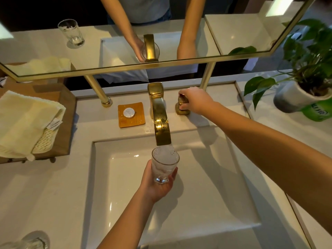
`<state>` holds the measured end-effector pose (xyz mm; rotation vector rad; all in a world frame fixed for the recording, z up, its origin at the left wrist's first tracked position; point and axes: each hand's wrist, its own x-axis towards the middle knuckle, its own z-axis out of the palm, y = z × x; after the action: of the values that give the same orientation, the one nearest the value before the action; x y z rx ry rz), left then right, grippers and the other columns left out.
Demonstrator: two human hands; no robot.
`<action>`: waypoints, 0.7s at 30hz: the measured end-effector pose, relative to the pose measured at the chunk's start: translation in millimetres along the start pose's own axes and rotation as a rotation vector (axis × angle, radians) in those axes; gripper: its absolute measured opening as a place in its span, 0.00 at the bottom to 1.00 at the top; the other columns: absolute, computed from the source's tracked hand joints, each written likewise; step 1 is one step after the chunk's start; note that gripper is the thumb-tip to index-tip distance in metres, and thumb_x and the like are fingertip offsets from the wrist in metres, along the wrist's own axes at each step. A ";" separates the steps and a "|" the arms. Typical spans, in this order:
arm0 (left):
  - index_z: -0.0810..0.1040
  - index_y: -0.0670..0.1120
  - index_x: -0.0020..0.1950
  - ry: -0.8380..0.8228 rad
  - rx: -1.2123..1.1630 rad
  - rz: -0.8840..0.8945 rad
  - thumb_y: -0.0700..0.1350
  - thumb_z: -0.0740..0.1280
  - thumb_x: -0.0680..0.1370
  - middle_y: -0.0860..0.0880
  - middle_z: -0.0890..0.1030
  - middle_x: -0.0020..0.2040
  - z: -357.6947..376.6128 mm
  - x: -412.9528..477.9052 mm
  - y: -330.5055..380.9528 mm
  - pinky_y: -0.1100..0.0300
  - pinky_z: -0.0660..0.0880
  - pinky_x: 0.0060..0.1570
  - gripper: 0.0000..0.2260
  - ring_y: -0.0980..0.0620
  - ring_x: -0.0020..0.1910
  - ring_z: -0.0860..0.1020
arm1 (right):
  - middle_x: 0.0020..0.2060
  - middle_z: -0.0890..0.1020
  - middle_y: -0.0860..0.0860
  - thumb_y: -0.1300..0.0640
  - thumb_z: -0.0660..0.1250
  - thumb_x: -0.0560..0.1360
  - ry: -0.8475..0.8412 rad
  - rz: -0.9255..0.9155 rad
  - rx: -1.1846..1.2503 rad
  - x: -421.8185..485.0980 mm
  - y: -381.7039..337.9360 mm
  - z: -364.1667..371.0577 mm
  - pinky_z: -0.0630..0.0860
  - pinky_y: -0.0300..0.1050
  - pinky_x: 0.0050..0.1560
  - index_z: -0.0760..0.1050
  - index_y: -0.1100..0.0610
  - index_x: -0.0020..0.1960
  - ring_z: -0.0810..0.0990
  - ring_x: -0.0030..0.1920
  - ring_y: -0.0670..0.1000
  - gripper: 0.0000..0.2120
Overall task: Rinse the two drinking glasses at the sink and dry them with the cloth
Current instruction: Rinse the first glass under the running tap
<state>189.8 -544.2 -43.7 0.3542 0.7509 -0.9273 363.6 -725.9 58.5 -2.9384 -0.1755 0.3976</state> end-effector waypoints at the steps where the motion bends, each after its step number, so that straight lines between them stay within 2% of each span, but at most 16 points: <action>1: 0.77 0.50 0.57 -0.002 0.002 -0.003 0.50 0.72 0.64 0.50 0.78 0.50 1.1 -1.7 -0.9 0.62 0.78 0.25 0.22 0.48 0.36 0.82 | 0.62 0.77 0.57 0.54 0.70 0.75 0.037 0.001 0.042 -2.1 0.9 2.3 0.75 0.55 0.62 0.69 0.56 0.70 0.76 0.62 0.59 0.25; 4: 0.80 0.45 0.54 0.038 0.032 0.021 0.49 0.71 0.67 0.47 0.80 0.48 7.5 -12.0 -3.7 0.62 0.79 0.26 0.18 0.48 0.38 0.81 | 0.69 0.72 0.56 0.57 0.68 0.76 0.152 0.004 0.287 -17.2 0.7 19.0 0.72 0.51 0.64 0.65 0.57 0.73 0.73 0.66 0.56 0.27; 6: 0.81 0.43 0.53 0.117 0.043 0.070 0.48 0.71 0.68 0.45 0.80 0.48 6.8 -17.2 -3.4 0.61 0.79 0.29 0.16 0.48 0.41 0.79 | 0.76 0.60 0.53 0.58 0.67 0.77 0.173 -0.009 0.532 -38.5 -7.6 34.2 0.70 0.45 0.64 0.63 0.56 0.74 0.70 0.66 0.48 0.27; 7: 0.82 0.42 0.52 0.147 0.038 0.098 0.47 0.71 0.67 0.44 0.80 0.49 2.7 -17.6 -1.8 0.61 0.79 0.32 0.16 0.48 0.42 0.78 | 0.77 0.56 0.50 0.58 0.66 0.77 0.168 -0.022 0.623 -52.5 -13.5 41.4 0.70 0.41 0.62 0.65 0.55 0.73 0.70 0.63 0.43 0.25; 8: 0.83 0.42 0.52 0.168 0.036 0.122 0.48 0.72 0.66 0.44 0.80 0.51 -0.1 -18.2 -1.1 0.60 0.80 0.37 0.17 0.48 0.44 0.78 | 0.76 0.57 0.47 0.57 0.65 0.78 0.145 -0.038 0.688 -67.6 -19.7 48.1 0.71 0.38 0.58 0.69 0.55 0.70 0.70 0.59 0.40 0.20; 10: 0.81 0.44 0.57 0.194 0.018 0.160 0.51 0.71 0.70 0.44 0.81 0.52 -5.1 -21.4 -1.0 0.59 0.80 0.41 0.19 0.48 0.43 0.80 | 0.66 0.73 0.50 0.55 0.61 0.80 0.007 -0.059 0.814 -96.9 -31.2 62.6 0.72 0.33 0.48 0.74 0.57 0.62 0.75 0.51 0.43 0.12; 11: 0.80 0.44 0.57 0.205 0.013 0.185 0.53 0.68 0.73 0.44 0.83 0.48 -6.3 -23.7 -2.2 0.59 0.80 0.38 0.18 0.48 0.39 0.82 | 0.56 0.79 0.52 0.55 0.59 0.82 -0.102 -0.068 0.888 -110.7 -35.8 71.5 0.72 0.33 0.44 0.76 0.59 0.58 0.77 0.47 0.45 0.12; 12: 0.80 0.42 0.54 0.230 0.010 0.220 0.54 0.65 0.76 0.43 0.84 0.41 -7.0 -26.7 -4.1 0.59 0.80 0.32 0.17 0.48 0.33 0.83 | 0.47 0.81 0.51 0.54 0.57 0.82 -0.211 -0.079 0.940 -123.5 -40.5 80.5 0.73 0.35 0.43 0.77 0.60 0.55 0.77 0.44 0.46 0.13; 13: 0.79 0.41 0.51 0.273 0.023 0.263 0.55 0.64 0.76 0.42 0.84 0.36 -7.6 -30.2 -6.1 0.59 0.80 0.28 0.17 0.48 0.29 0.82 | 0.44 0.80 0.50 0.52 0.57 0.82 -0.293 -0.091 0.972 -135.7 -45.8 89.4 0.75 0.39 0.44 0.78 0.60 0.53 0.77 0.43 0.47 0.15; 14: 0.79 0.41 0.49 0.321 0.058 0.306 0.55 0.65 0.76 0.42 0.84 0.33 -6.4 -34.8 -9.1 0.58 0.80 0.28 0.17 0.48 0.27 0.82 | 0.43 0.80 0.51 0.49 0.58 0.81 -0.336 -0.103 0.994 -146.2 -51.1 98.5 0.76 0.45 0.47 0.78 0.60 0.51 0.78 0.43 0.47 0.16; 16: 0.79 0.43 0.50 0.385 0.155 0.373 0.54 0.66 0.76 0.43 0.84 0.34 -8.5 -42.5 -15.3 0.57 0.80 0.31 0.15 0.48 0.32 0.83 | 0.43 0.79 0.54 0.49 0.60 0.78 -0.340 -0.115 1.056 -163.2 -61.6 114.5 0.77 0.50 0.51 0.77 0.61 0.50 0.78 0.45 0.50 0.15; 18: 0.77 0.42 0.55 0.398 0.247 0.419 0.52 0.65 0.77 0.42 0.84 0.41 -7.1 -51.6 -21.8 0.57 0.81 0.31 0.14 0.47 0.40 0.81 | 0.42 0.79 0.54 0.56 0.61 0.79 -0.295 -0.042 1.158 -173.9 -69.9 124.7 0.77 0.49 0.52 0.77 0.60 0.49 0.78 0.44 0.49 0.09; 21: 0.73 0.41 0.60 0.376 0.404 0.535 0.48 0.63 0.79 0.41 0.81 0.47 -4.0 -68.9 -31.0 0.56 0.82 0.36 0.14 0.45 0.44 0.81 | 0.40 0.82 0.52 0.58 0.59 0.81 -0.267 0.157 1.339 -183.2 -73.6 127.4 0.75 0.48 0.49 0.78 0.56 0.46 0.79 0.42 0.50 0.11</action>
<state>136.7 -518.9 3.8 1.0530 0.7514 -0.4981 146.5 -659.8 -2.6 -1.5784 0.2210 0.6052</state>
